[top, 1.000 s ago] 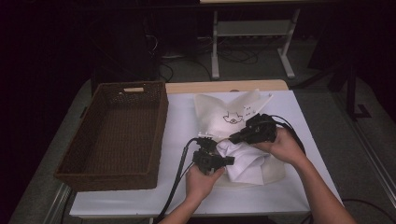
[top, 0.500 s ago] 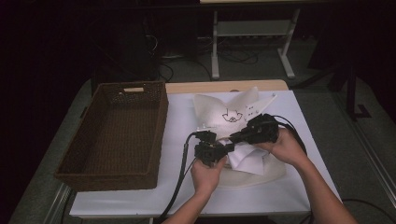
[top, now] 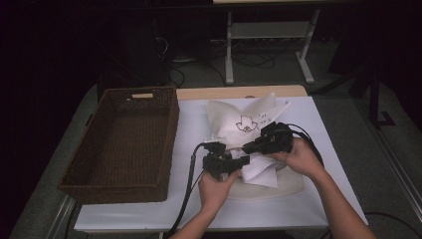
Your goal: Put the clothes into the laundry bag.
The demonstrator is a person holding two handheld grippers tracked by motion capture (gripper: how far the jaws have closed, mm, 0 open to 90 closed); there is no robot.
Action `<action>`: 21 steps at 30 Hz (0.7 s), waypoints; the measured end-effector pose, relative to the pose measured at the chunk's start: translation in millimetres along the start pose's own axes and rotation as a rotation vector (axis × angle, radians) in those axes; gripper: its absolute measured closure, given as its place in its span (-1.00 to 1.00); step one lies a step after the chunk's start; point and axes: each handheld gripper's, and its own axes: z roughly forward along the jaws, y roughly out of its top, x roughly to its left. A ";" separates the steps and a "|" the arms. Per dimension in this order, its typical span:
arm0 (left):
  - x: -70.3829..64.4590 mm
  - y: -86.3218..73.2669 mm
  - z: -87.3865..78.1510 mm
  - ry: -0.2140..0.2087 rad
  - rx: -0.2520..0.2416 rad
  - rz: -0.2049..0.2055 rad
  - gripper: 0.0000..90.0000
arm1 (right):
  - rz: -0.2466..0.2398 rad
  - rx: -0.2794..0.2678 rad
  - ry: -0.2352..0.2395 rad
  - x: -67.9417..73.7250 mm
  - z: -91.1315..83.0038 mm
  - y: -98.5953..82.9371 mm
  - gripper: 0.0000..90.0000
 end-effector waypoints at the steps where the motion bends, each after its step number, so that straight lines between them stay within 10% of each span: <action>1: 0.9 -3.1 -3.5 0.001 0.005 -0.009 0.03 | 0.000 -0.002 -0.003 -0.9 -0.7 -0.5 0.92; 9: -3.3 -18.1 -32.8 -0.003 0.011 -0.022 -0.10 | 0.014 -0.015 -0.021 -3.9 -8.8 -4.1 0.92; 13: -3.0 -22.3 -20.4 -0.018 0.139 -0.046 0.07 | 0.009 -0.014 -0.013 -4.4 -7.4 -3.5 0.92; 21: -2.2 -21.3 13.2 -0.031 0.166 -0.137 0.14 | -0.006 -0.005 -0.016 -0.3 -6.6 -3.3 0.92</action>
